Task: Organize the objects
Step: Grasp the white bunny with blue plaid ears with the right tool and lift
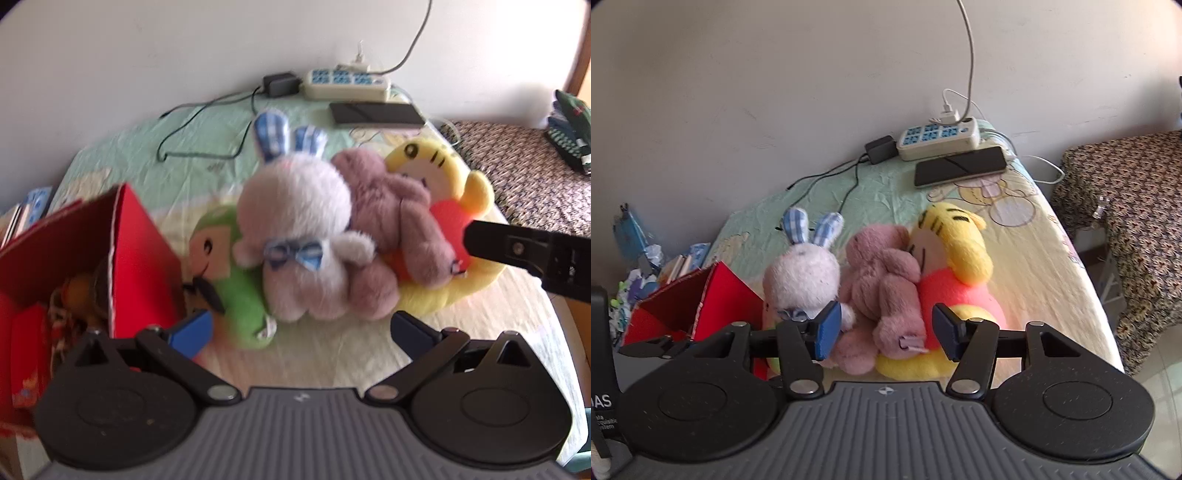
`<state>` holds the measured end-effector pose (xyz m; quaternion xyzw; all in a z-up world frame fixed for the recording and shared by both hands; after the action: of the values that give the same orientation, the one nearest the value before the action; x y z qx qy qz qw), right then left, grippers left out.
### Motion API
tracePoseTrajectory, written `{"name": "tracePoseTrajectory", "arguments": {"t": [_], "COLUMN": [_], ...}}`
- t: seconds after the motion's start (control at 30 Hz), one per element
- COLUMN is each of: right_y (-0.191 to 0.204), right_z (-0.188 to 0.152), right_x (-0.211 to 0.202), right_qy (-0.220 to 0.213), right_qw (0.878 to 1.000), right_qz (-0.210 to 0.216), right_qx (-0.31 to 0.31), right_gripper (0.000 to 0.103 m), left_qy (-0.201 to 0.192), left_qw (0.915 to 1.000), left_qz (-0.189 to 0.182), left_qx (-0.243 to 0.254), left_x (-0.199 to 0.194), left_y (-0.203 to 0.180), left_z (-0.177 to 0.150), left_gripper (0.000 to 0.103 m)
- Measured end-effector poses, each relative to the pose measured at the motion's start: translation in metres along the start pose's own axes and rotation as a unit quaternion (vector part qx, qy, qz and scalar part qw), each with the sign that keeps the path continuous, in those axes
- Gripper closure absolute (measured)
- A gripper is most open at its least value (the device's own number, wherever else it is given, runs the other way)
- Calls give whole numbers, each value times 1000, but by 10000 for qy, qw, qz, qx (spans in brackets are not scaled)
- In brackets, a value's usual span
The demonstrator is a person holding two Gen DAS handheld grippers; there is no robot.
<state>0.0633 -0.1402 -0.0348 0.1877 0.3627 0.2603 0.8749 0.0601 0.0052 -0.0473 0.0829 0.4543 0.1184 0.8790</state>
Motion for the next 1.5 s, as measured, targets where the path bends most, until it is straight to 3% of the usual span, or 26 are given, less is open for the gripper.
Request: {"name": "tracePoseTrajectory", "arguments": {"t": [0.03,0.3,0.5,0.8,1.03,1.33,1.5], "right_y": [1,5,15,24,16,32,48], "right_z": [2,19,25,19,16,16,19], "right_x": [1,25,48,83,101,84,60], "right_qy": [-18,84,270,747,965,841,603], "right_qw": [9999,9971,9930,9849,9774,9769,9774], "right_qz": [99,751,1120,1503,1875,1963,2019], "right_qx": [-2,-25,-249,-415,163,66,-154], "right_gripper": [45,50,51,50,48,56,56], "left_qy": [-50,-47,65,329,357,203,-21], "left_qw": [9999,9966,9931,9922,9916,9933,9932], "left_qz": [55,-796,-1130,-1170,-1206,-1116,-1129], "left_qx": [88,-197,-322,-287,-308,-222,-281], "left_x": [2,12,24,60,73,65,39], "left_y": [1,1,2,-3,-4,0,5], "left_z": [4,15,20,23,24,26,25], "left_gripper": [1,1,4,18,24,38,39]}}
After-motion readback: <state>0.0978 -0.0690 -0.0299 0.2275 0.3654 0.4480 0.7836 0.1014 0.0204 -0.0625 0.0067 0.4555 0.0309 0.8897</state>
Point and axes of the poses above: each gripper's, at about its wrist camera, not at the fingertips, and x roughly the way its jaws point, y to its left, z to its top, the point moved 6 cm from there along x, roughly the way its jaws point, and after that the axes turned 13 degrees about z, right-handed, at the moved point
